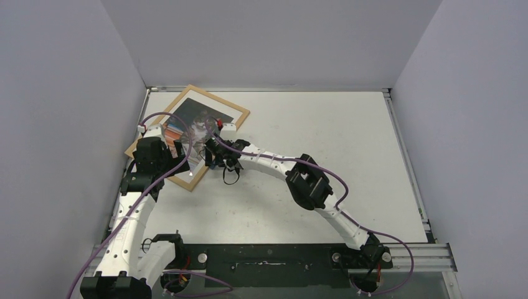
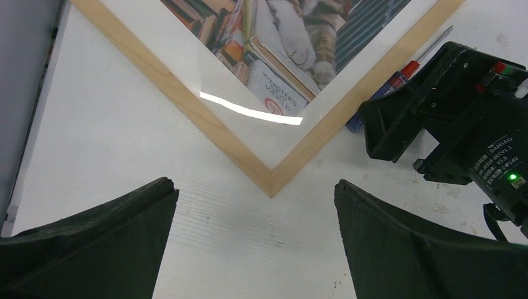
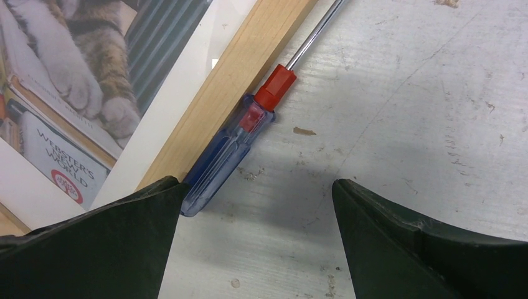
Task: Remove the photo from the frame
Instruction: Move the screwdriver to the center of the board.
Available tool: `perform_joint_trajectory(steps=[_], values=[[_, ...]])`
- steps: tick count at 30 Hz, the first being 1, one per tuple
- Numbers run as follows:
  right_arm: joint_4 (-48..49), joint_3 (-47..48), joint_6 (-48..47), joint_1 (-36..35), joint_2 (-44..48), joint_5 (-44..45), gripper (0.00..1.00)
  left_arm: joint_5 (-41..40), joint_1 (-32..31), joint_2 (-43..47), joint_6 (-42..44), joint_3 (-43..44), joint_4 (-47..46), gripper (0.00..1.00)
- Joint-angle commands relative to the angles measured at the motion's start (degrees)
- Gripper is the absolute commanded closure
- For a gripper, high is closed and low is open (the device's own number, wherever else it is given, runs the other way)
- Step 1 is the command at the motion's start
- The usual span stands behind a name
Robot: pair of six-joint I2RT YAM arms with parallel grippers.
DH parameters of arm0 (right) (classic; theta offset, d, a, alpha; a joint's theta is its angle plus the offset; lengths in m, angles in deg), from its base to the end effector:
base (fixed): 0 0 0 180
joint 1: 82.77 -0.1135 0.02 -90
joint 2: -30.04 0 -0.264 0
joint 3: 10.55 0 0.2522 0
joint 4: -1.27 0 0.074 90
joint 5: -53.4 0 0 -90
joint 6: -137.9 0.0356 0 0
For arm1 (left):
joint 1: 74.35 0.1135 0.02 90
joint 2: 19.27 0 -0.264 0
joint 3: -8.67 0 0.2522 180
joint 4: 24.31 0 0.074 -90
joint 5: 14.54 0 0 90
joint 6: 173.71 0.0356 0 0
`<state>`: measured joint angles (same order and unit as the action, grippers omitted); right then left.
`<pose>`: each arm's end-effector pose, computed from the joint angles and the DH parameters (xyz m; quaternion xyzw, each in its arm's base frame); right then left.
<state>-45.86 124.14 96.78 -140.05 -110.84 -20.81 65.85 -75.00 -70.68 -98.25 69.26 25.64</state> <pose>0.3002 0.4493 0.1661 -0.0258 0.9408 0.1709 0.2915 0.1870 0.0038 0.2888 -0.1442 0.8951 0.0206 0.4215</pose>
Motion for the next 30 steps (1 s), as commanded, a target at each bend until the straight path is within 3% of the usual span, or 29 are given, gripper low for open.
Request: perform_joint_trajectory(steps=[1,13,25,30], values=[[2.12,0.42,0.43,-0.46,3.94,1.61,0.07,0.11,0.33,1.09,-0.35,1.42,-1.99,0.03],[-5.43,7.45,1.50,-0.74,-3.48,3.69,0.14,0.20,0.33,1.12,-0.39,1.33,-2.06,0.03],[-5.84,-0.86,1.97,-0.21,-0.21,6.80,0.35,0.90,0.31,1.03,-0.40,1.16,-2.18,0.03],[-3.33,-4.22,1.34,0.26,2.06,5.08,0.37,1.25,0.37,1.00,-0.39,1.16,-2.17,0.03]])
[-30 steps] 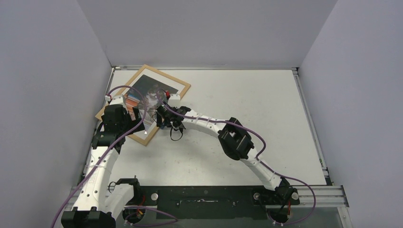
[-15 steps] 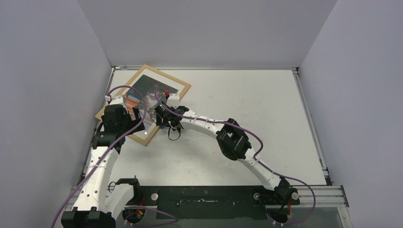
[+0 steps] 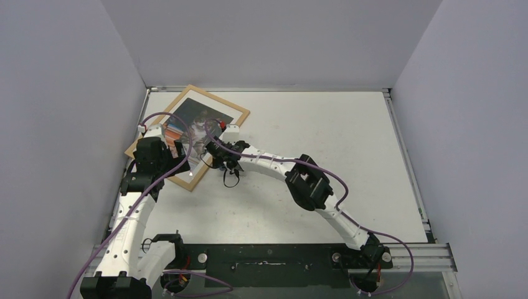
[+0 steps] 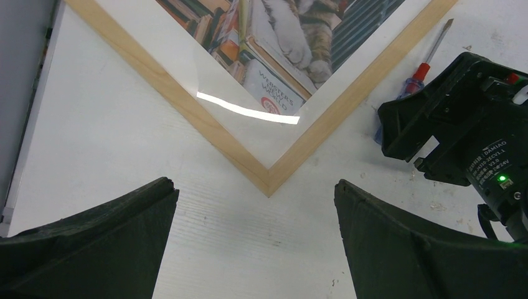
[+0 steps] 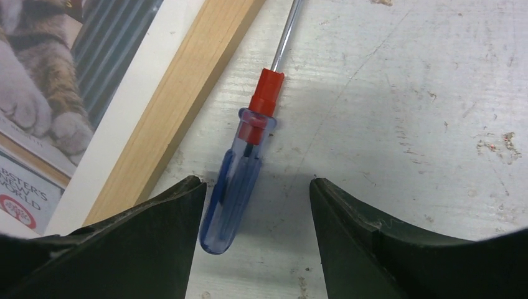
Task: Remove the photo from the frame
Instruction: Move the screwdriver to the center of the board.
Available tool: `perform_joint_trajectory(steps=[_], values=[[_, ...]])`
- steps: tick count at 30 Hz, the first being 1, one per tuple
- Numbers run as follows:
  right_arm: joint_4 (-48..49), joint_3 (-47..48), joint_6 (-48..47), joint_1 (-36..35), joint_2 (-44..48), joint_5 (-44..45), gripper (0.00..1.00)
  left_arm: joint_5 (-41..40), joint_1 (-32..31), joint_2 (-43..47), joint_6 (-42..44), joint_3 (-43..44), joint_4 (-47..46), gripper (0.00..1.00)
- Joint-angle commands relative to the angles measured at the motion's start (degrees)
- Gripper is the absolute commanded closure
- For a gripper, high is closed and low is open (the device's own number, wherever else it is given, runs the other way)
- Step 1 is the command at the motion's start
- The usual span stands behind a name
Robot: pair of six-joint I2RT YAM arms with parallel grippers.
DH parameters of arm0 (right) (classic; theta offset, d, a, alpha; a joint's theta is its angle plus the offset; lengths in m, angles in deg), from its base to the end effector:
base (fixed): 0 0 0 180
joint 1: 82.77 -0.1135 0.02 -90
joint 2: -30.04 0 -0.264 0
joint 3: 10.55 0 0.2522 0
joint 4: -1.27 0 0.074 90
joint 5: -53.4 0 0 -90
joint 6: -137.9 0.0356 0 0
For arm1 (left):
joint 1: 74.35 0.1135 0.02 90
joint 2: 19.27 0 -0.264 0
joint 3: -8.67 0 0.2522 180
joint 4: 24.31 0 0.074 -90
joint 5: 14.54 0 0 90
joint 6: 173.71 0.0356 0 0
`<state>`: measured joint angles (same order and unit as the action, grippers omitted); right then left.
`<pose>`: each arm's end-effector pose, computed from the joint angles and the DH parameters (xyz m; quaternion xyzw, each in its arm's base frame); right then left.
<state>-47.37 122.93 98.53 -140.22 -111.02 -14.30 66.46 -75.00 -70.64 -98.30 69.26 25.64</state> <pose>0.2991 0.4435 0.1573 0.0002 0.9405 0.1221 0.3172 0.1869 0.0034 0.2889 -0.1424 0.8955 0.0156 0.4213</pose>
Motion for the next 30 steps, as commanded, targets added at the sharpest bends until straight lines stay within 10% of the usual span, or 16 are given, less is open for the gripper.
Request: perform_joint_trajectory(steps=[1,18,30], values=[[-1.64,-3.18,-0.63,0.71,2.27,-2.06,0.39,0.58,0.34,0.94,-0.35,1.13,-2.17,0.03],[-5.80,-4.81,-3.84,2.05,2.75,-0.58,0.77,0.99,0.36,0.71,-0.31,1.16,-2.23,0.03],[-1.67,-24.89,-10.69,7.47,17.60,-1.74,1.00,1.18,0.36,0.43,-0.39,0.94,-2.17,0.03]])
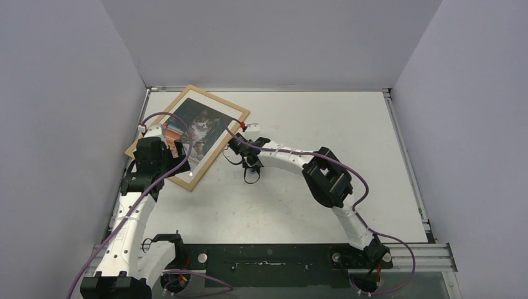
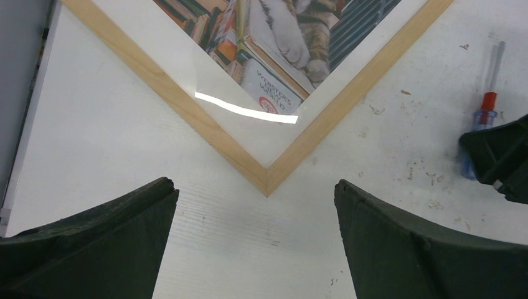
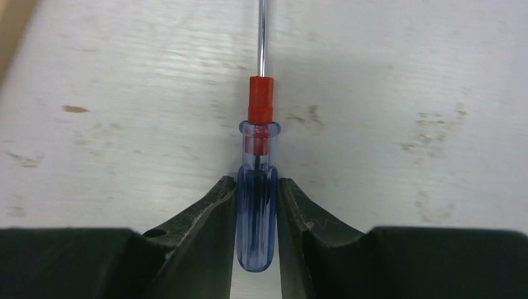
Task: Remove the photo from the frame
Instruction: Move the screwdriver to the center of the board.
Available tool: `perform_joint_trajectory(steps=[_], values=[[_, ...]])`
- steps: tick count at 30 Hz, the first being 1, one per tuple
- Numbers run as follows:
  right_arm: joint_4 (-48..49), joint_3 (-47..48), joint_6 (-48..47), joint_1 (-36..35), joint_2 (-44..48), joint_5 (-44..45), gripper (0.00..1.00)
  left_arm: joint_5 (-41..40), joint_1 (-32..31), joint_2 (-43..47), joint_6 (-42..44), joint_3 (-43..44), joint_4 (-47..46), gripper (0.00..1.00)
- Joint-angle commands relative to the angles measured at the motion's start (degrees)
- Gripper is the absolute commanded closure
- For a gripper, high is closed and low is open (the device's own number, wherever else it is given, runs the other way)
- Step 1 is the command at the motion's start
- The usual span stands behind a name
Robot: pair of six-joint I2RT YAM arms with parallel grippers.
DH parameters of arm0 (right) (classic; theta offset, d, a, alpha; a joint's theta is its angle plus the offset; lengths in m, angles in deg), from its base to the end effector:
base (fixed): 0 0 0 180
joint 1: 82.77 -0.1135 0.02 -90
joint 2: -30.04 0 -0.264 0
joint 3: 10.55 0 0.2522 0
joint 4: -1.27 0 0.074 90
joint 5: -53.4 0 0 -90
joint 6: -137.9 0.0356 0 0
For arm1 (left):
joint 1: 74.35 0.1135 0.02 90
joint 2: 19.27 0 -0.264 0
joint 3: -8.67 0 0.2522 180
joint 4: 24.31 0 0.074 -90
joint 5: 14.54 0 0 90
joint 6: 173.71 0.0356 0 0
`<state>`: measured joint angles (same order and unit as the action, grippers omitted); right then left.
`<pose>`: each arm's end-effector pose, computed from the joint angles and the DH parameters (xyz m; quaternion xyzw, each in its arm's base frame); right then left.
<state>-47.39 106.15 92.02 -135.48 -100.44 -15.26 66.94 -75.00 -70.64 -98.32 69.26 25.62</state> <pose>0.3047 0.3787 0.1592 -0.0275 0.9550 0.0557 0.2899 0.1870 0.0032 0.2889 -0.1409 0.8959 0.0117 0.4211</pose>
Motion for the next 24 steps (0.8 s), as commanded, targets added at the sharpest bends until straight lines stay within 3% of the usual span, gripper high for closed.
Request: perform_joint_trajectory(steps=[1,7,13,19,22,24], values=[[-1.24,-10.87,-4.66,3.49,9.00,-0.85,1.00,0.69,0.30,0.42,-0.41,0.93,-2.21,0.03],[0.95,-32.32,-8.29,8.86,21.07,-0.47,1.00,0.87,2.14,0.30,-0.42,0.90,-2.31,0.03],[2.19,-51.21,-5.19,14.74,33.35,-0.96,1.00,1.13,2.50,0.61,-0.50,0.70,-2.45,0.03],[4.08,-61.87,-0.53,23.71,43.12,-2.82,0.99,1.56,2.66,0.17,-0.55,0.81,-2.56,0.03],[1.19,-62.40,0.76,27.58,47.17,-2.45,0.98,1.60,2.83,0.25,-0.59,0.81,-2.49,0.03],[-0.15,-61.91,0.20,28.76,49.32,-1.02,0.92,1.59,2.76,0.23,-0.59,0.79,-2.46,0.03]])
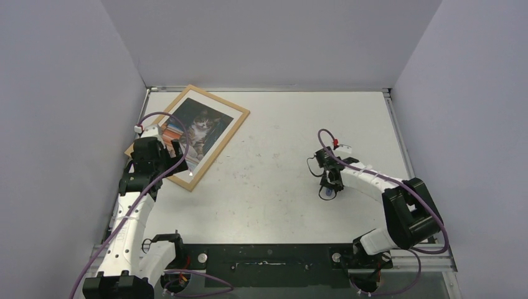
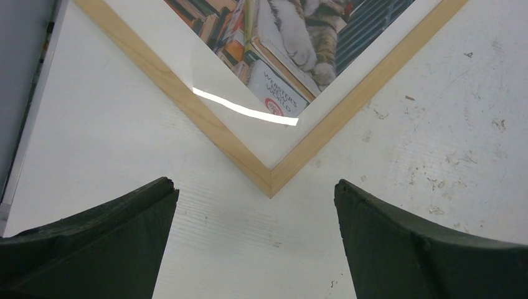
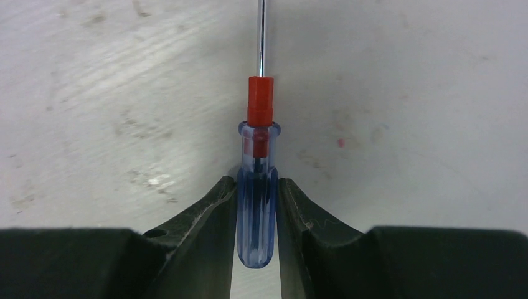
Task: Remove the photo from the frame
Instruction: Move the screwdriver to the center of the board.
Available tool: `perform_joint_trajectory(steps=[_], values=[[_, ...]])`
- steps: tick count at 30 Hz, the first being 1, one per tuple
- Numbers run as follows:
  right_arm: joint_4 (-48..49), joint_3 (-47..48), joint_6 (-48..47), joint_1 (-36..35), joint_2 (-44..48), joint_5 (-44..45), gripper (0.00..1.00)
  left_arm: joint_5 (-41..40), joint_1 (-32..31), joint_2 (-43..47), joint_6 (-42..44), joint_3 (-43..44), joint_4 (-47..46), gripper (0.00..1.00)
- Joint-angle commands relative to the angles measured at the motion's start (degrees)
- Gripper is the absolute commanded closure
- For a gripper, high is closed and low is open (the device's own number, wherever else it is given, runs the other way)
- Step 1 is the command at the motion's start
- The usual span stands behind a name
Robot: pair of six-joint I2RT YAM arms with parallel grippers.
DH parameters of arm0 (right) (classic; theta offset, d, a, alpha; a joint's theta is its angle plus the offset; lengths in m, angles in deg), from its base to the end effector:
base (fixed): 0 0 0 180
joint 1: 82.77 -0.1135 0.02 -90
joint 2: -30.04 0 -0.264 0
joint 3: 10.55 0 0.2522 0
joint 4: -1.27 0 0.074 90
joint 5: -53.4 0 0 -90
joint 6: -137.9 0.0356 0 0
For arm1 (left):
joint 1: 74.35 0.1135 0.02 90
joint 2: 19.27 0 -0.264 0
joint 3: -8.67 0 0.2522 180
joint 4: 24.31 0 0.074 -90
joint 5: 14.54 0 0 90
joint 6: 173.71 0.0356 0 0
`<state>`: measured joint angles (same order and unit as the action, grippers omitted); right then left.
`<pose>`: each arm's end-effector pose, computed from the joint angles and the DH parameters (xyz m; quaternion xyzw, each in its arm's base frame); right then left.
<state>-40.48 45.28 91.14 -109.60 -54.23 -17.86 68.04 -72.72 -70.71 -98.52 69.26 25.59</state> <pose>0.2300 0.1035 0.1547 0.1664 0.9580 -0.0339 0.2310 0.1870 0.0099 0.2887 -0.1564 0.8940 0.0107 0.4198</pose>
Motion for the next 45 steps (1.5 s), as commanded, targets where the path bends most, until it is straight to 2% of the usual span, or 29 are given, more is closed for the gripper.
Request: perform_joint_trajectory(steps=[1,7,15,19,23,32,41,45], values=[[-7.19,-1.09,0.56,4.12,3.64,1.39,0.91,0.56,0.56,0.33,-0.40,0.74,-2.45,0.03],[-6.10,-2.44,-2.57,11.64,2.65,-1.89,0.91,0.56,0.50,0.25,-0.35,0.71,-2.51,0.03],[-4.61,-3.92,-3.78,12.50,0.91,-3.61,0.89,0.83,0.57,0.10,-0.40,0.70,-2.61,0.03],[-4.45,-4.30,-4.03,12.44,1.06,-3.95,0.82,0.83,0.56,0.25,-0.40,0.63,-2.58,0.03],[-4.47,-3.56,-5.01,12.46,2.12,-4.42,0.69,0.97,0.57,0.12,-0.39,0.63,-2.65,0.03],[-6.89,1.42,-8.54,12.48,3.44,-5.54,0.48,1.26,0.57,0.09,-0.39,0.60,-2.83,0.03],[-13.05,9.01,-9.79,11.49,7.42,-3.73,0.34,1.16,0.52,0.33,-0.40,0.50,-2.84,0.03],[-11.31,11.96,-6.10,6.11,9.14,-4.89,0.30,1.16,0.57,0.27,-0.51,0.63,-2.89,0.03]])
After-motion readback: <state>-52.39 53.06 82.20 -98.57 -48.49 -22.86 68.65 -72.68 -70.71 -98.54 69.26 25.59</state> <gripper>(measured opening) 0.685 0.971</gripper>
